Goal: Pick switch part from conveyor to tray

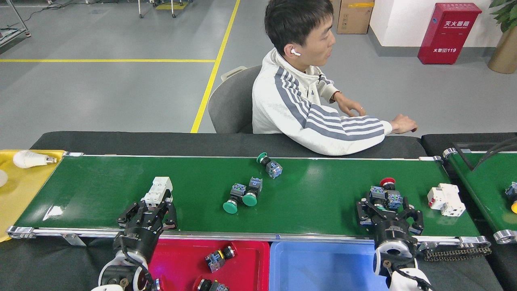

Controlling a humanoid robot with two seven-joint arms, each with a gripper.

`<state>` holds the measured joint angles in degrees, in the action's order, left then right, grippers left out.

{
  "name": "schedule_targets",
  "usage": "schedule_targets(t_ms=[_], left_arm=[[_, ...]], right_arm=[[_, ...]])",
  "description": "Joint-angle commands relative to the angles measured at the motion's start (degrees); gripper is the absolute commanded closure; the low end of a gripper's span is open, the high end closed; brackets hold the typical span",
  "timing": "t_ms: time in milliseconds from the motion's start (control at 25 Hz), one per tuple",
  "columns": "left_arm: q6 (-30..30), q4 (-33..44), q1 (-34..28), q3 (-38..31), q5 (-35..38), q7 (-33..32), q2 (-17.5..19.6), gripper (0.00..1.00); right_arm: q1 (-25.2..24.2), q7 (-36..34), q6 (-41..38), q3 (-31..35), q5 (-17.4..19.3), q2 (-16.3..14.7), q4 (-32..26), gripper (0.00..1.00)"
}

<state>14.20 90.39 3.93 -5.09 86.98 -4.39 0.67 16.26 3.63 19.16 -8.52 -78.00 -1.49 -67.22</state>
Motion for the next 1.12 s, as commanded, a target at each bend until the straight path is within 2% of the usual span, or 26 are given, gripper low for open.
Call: schedule_targets(t_ms=[0, 80, 120, 160, 240, 319, 359, 439, 519, 599, 679, 719, 759, 799, 838, 878, 958, 1078], left_arm=[[2.2, 2.8, 0.2, -0.4, -0.2, 0.6, 0.7, 0.98], [2.6, 3.0, 0.1, -0.6, -0.2, 0.6, 0.7, 0.98], [2.6, 2.9, 0.0, -0.6, -0.2, 0.6, 0.7, 0.97], [2.8, 2.9, -0.2, -0.7, -0.2, 0.5, 0.8, 0.97], [2.6, 3.0, -0.8, -0.9, -0.2, 0.5, 1.0, 0.97], [2.6, 3.0, -0.8, -1.0, -0.2, 0.6, 1.0, 0.97], [2.6, 3.0, -0.9, -1.1, -0.2, 0.6, 1.1, 0.97], [2.8, 3.1, -0.9, -2.2, -0.3, 0.5, 1.0, 0.97], [2.8, 3.4, -0.9, -3.0, -0.3, 0.5, 1.1, 0.97], [2.8, 3.7, -0.8, -3.4, -0.5, 0.5, 1.5, 0.97], [2.8, 4.2, -0.8, -3.4, -0.9, 0.5, 1.8, 0.97], [2.8, 4.2, -0.8, -3.4, -1.2, 0.5, 1.8, 0.97], [2.8, 4.2, -0.6, -3.4, -1.2, 0.5, 1.8, 0.97], [2.8, 4.3, -0.6, -3.4, -1.2, 0.5, 1.7, 0.97], [2.8, 4.3, -0.5, -3.4, -1.2, 0.5, 1.7, 0.97], [2.8, 4.3, -0.2, -3.2, -1.3, 0.5, 1.7, 0.97], [2.8, 4.4, -0.1, -2.8, -1.3, 0.3, 1.6, 0.97], [3.1, 5.1, -0.3, -2.5, -1.1, 0.2, 1.7, 0.97]], right_arm=[[1.9, -0.1, 0.1, -0.7, 0.0, 0.6, 1.0, 0.0], [3.0, -0.1, 0.2, -1.1, 0.0, 1.7, 2.5, 0.0], [3.4, -0.1, 0.2, -1.2, 0.0, 2.3, 3.2, 0.07], [3.5, -0.1, 0.2, -1.3, 0.0, 2.4, 3.3, 0.19], [3.6, -0.1, -0.2, -2.5, -0.2, 2.0, 3.3, 0.65], [3.6, 0.0, -0.5, -4.0, 0.1, 1.4, 3.2, 0.88], [3.6, 0.0, -0.9, -4.4, 0.3, 1.1, 2.8, 0.93], [2.9, -0.1, -3.6, -5.6, 0.2, 1.1, 0.0, 0.96], [0.4, -0.3, -11.5, -7.5, 0.2, 0.8, -6.0, 0.96], [-4.0, -0.5, -26.5, -8.2, 0.2, -0.3, -13.2, 0.97], [-5.4, -0.4, -40.1, -8.6, 0.0, 0.3, -15.9, 0.97], [-5.4, -0.4, -46.8, -10.0, 0.0, 1.2, -15.9, 0.96], [-4.9, -0.4, -51.7, -12.4, -0.3, 2.6, -15.8, 0.9], [-4.4, -0.3, -54.0, -14.2, -0.7, 3.5, -15.5, 0.78], [-3.5, -0.3, -55.3, -16.8, -1.2, 4.0, -15.0, 0.42], [-2.7, -0.3, -55.6, -19.8, -1.5, 4.7, -14.1, 0.0], [-1.5, -0.5, -56.0, -24.7, -1.5, 5.5, -11.5, 0.0], [-0.9, -0.5, -56.0, -26.6, -1.5, 5.6, -10.2, 0.0]])
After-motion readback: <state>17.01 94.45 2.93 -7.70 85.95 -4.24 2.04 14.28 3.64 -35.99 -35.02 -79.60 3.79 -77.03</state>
